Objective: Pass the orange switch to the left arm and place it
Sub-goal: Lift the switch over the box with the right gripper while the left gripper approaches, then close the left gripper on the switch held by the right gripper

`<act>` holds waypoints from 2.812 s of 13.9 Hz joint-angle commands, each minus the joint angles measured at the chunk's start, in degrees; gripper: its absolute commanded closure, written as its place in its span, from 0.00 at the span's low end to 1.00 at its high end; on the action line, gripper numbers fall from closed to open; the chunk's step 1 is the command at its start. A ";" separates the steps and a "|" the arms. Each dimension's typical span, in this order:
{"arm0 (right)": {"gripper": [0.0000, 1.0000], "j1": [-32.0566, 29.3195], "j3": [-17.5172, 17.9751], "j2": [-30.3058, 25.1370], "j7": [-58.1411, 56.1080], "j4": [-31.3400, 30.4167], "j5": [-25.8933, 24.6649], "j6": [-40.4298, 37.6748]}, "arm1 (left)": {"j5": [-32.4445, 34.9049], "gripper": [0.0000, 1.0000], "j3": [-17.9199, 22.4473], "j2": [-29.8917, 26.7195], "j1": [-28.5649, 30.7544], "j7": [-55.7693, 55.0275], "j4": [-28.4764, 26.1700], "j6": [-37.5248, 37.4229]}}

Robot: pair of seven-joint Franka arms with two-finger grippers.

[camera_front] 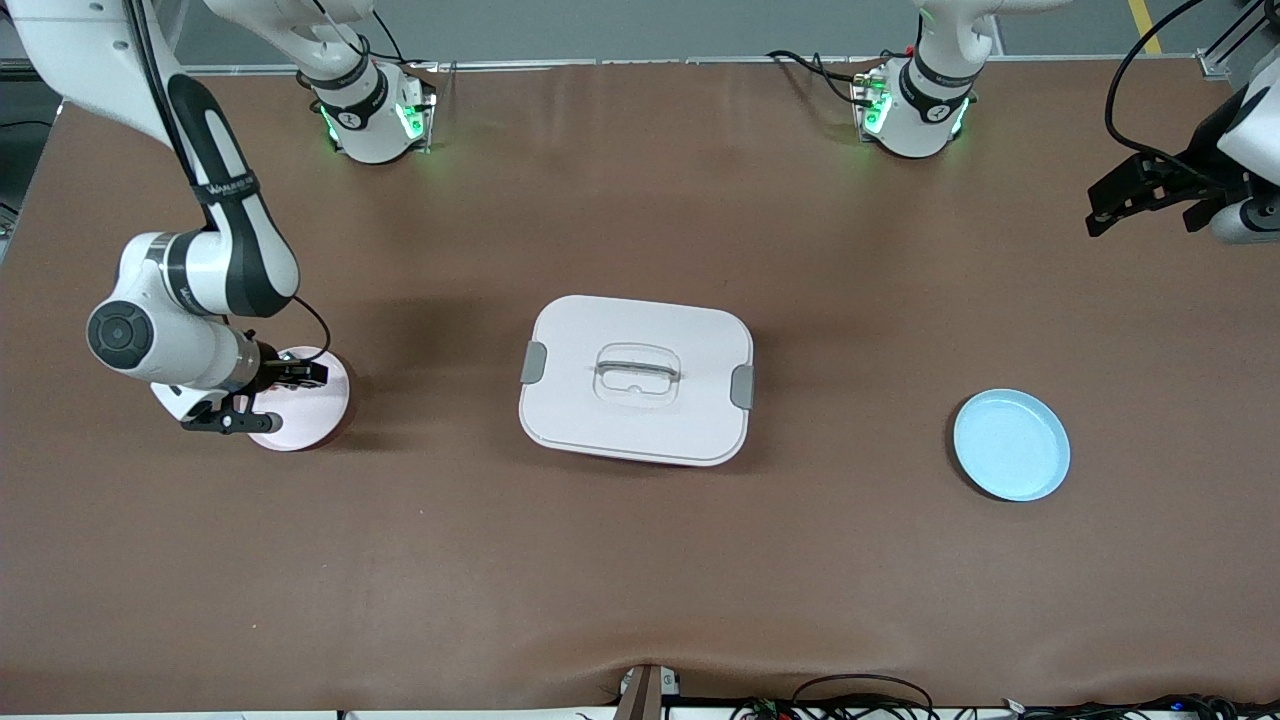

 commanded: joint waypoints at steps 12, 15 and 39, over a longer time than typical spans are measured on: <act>0.76 19.73 0.16 -3.50 39.73 12.18 14.74 -18.04 | -2.87 0.00 -1.81 0.90 -0.04 -0.21 0.04 3.24; 0.77 25.45 0.16 -3.24 51.16 15.08 20.61 -18.04 | -9.82 0.00 -1.90 2.31 -0.13 -0.03 -0.83 8.08; 0.77 40.58 0.07 3.71 87.85 29.14 39.80 -0.19 | -61.48 0.02 -25.97 -7.26 -0.04 4.70 -39.23 55.98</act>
